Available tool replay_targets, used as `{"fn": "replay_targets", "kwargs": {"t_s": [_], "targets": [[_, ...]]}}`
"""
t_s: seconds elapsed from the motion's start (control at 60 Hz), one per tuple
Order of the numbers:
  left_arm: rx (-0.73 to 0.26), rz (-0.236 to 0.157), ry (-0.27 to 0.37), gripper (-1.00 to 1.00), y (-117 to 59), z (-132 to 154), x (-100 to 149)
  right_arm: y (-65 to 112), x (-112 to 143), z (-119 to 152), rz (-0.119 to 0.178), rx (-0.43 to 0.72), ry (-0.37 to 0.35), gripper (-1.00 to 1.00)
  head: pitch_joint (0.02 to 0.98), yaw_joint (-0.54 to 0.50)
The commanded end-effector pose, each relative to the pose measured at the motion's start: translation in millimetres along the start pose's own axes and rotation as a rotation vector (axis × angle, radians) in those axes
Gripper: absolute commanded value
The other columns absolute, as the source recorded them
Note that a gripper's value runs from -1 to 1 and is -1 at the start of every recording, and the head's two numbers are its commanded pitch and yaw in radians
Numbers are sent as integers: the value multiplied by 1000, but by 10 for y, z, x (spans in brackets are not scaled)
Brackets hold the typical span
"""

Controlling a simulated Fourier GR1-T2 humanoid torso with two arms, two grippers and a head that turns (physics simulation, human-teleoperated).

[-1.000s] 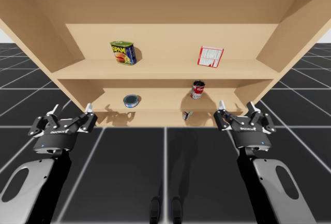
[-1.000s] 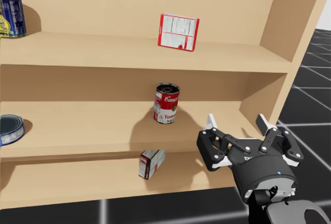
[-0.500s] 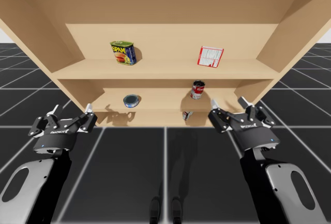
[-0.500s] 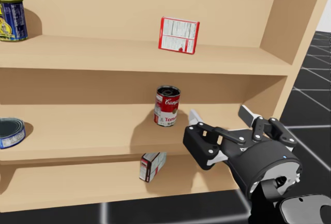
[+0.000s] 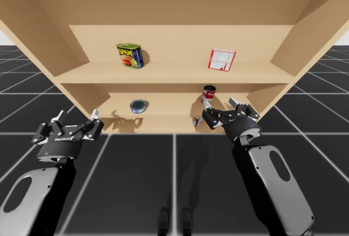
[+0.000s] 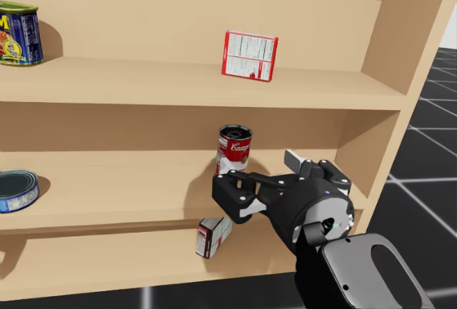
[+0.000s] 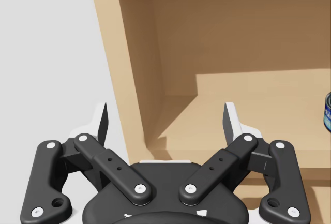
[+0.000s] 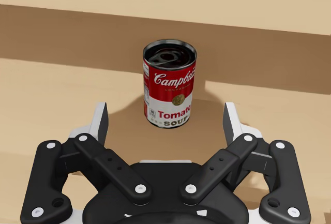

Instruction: Find the tomato soup can on the shelf and bring it to me.

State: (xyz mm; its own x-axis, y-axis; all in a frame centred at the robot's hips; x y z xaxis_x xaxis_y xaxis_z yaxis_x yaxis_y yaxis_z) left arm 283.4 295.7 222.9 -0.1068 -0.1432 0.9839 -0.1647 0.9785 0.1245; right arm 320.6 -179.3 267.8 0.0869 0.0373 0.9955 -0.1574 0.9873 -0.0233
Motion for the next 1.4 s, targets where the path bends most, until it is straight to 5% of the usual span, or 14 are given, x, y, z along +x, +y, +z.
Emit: {"fn": "replay_targets", "kwargs": {"t_s": [0.017,0.633,0.733,0.75,0.783,0.8,0.817,0.833,1.017,1.4], "targets": [[1,1,0,-1000,1,0,1,53,-46,-270,10,-15,31,-1000,486,-232],[-7,11,11,-1000,12,1,-3,42,-173,-1075,22,-89,85,-1000,484,-220],[-6,13,12,-1000,16,4,-4,23,-213,-1124,51,-85,95,-1000,484,-220],[-6,13,12,-1000,17,4,-4,21,-214,-1121,43,-83,97,-903,484,-220],[-5,13,12,-1000,17,5,-4,25,-225,-1120,48,-100,101,-284,484,-221],[-5,13,12,-1000,18,5,-4,23,-235,-1117,59,-118,88,463,484,-221],[-5,14,12,-1000,18,5,-4,21,-233,-1116,53,-110,89,897,484,-221],[-5,14,12,-1000,18,5,-4,18,-235,-1111,49,-105,91,1000,483,-221],[-4,14,12,-1000,21,4,-6,-61,-190,-972,36,-119,73,948,477,-221],[-4,13,11,-1000,9,-2,-9,-126,99,-162,28,-105,-49,1000,451,-235]]}}
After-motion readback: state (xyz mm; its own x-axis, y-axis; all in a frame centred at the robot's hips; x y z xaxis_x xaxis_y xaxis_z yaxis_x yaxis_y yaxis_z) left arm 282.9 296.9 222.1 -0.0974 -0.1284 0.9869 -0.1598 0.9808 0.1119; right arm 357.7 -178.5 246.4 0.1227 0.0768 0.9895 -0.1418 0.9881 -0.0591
